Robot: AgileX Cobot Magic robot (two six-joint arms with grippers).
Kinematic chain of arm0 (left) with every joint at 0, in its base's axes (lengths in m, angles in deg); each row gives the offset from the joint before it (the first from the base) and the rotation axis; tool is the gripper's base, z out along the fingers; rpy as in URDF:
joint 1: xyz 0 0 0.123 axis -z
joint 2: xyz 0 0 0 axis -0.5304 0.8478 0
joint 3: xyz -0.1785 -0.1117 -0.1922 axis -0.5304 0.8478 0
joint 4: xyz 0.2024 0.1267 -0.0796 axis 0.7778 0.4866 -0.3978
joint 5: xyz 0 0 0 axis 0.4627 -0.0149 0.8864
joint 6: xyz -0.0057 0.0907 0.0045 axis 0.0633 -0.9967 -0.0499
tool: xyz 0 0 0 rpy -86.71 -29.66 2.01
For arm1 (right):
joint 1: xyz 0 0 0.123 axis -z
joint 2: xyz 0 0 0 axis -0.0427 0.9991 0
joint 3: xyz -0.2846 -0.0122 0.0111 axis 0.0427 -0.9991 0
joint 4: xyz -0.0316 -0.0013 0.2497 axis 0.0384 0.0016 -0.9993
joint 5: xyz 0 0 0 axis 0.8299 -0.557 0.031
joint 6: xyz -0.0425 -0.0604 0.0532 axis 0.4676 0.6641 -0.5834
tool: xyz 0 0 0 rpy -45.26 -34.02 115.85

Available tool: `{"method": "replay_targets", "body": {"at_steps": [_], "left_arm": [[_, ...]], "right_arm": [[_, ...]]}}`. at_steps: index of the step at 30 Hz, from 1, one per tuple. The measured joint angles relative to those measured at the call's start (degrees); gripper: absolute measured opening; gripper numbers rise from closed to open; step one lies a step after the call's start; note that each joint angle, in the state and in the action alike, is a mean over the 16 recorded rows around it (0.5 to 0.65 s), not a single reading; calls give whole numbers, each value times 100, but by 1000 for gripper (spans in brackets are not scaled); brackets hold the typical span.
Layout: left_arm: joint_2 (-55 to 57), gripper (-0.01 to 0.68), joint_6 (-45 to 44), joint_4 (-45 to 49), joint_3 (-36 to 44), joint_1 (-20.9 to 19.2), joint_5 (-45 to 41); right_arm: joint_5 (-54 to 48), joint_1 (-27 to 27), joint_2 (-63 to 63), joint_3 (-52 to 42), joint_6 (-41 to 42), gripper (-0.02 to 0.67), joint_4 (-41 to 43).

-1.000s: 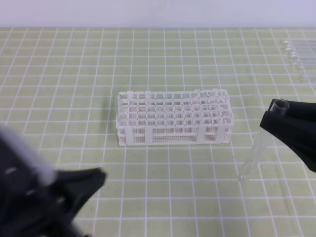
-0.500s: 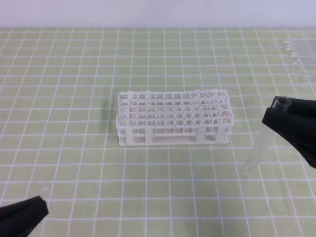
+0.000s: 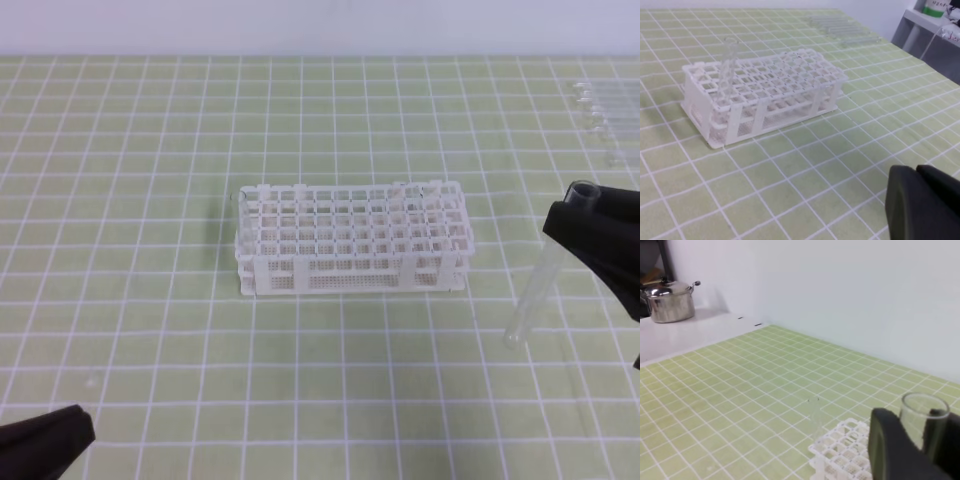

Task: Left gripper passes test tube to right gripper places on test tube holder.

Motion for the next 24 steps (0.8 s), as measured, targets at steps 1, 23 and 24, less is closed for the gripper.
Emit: {"method": "replay_targets", "body": {"at_steps": [1,23,24], "left_arm": [[0,-2,-2,1,0,0,0],[18,-2,-15,29,2,-1,31],[19,-2,-15,29,2,-1,31]], "right_arm": [[26,-1,6,0,1,108,-1],[500,-111,987,189,1113,108,-20],[553,-151,1018,254,1219,108,-21]]}}
